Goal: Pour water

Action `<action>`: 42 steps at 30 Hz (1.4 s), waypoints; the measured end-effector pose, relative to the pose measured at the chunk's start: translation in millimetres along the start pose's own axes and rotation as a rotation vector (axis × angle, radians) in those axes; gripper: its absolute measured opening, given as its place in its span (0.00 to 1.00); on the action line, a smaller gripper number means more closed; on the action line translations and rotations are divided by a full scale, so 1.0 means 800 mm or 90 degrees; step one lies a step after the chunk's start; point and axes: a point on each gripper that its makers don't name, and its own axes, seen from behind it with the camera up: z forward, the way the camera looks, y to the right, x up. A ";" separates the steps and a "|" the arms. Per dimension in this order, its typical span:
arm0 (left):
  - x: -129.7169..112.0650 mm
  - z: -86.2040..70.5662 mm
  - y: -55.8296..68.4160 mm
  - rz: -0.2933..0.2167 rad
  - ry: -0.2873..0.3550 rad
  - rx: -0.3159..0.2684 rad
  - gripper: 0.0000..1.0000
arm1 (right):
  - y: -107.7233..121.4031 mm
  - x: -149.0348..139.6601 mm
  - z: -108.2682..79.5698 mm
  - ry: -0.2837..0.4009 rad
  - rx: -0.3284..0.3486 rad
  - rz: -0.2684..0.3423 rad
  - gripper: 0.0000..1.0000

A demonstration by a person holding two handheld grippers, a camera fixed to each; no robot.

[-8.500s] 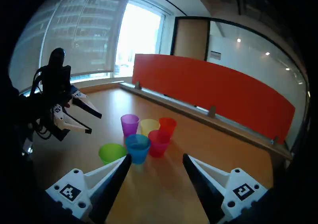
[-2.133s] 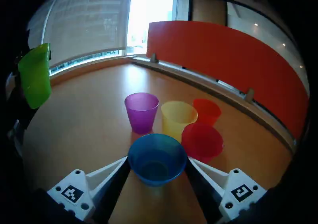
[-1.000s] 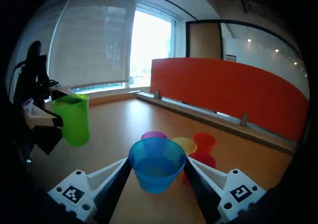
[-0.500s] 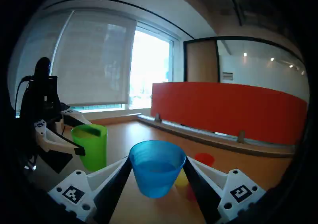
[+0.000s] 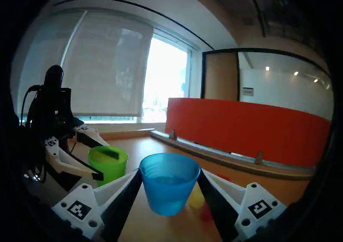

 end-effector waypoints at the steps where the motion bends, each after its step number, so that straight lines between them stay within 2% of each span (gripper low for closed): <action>1: -0.001 0.000 0.001 0.000 -0.001 -0.003 0.87 | -0.001 0.001 -0.001 -0.001 0.001 -0.008 0.91; 9: -0.001 0.001 0.009 -0.007 0.000 -0.018 0.87 | -0.009 0.013 -0.004 -0.010 0.019 -0.074 0.91; 17: -0.003 0.002 0.012 -0.012 0.002 -0.026 0.87 | -0.015 0.022 -0.002 -0.019 0.038 -0.124 0.91; 24: -0.004 0.002 0.016 -0.005 0.003 -0.033 0.87 | -0.020 0.031 0.001 -0.024 0.052 -0.177 0.91; 35: -0.001 0.002 0.023 0.001 0.004 -0.038 0.87 | -0.023 0.045 0.006 -0.024 0.065 -0.236 0.91; 42: 0.002 0.001 0.030 0.007 0.006 -0.045 0.87 | -0.028 0.055 0.007 -0.017 0.072 -0.293 0.91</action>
